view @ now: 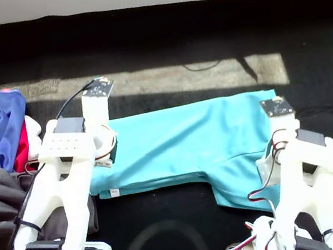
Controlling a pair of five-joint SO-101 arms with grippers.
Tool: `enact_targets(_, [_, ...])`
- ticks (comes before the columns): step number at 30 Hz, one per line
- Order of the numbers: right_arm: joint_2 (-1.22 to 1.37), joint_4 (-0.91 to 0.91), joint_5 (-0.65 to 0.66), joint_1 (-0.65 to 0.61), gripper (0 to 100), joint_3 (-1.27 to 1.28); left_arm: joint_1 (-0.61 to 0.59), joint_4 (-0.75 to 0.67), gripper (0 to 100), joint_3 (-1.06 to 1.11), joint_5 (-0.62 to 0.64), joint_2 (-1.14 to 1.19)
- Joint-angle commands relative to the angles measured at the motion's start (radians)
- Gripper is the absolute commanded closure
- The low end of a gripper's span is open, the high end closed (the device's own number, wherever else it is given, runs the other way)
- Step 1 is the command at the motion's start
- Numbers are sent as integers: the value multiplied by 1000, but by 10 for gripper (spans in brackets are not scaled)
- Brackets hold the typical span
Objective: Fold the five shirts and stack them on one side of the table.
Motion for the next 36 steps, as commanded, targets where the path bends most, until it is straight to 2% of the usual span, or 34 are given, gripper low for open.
enact_targets(1, [-15, -13, 9, 12, 895, 5, 1, -8, 992, -2, -2, -30])
enact_targets(6, [-15, -13, 9, 12, 908, 5, 1, -8, 992, -2, -2, -30])
enact_targets(11, [-15, -13, 9, 16, 994, 5, 1, -6, 992, -2, -2, -30])
enact_targets(18, [-25, -5, 8, 21, 980, 4, 1, -5, 992, -2, -3, -30])
enact_targets(23, [-25, 8, 8, 93, 854, 2, 1, -5, 992, -2, -5, -30])
enact_targets(28, [-25, 7, 9, 101, 906, 5, 1, -9, 992, -5, -5, -30])
enact_targets(36, [-15, -13, 9, 101, 920, 7, 1, -9, 992, -7, -5, -30])
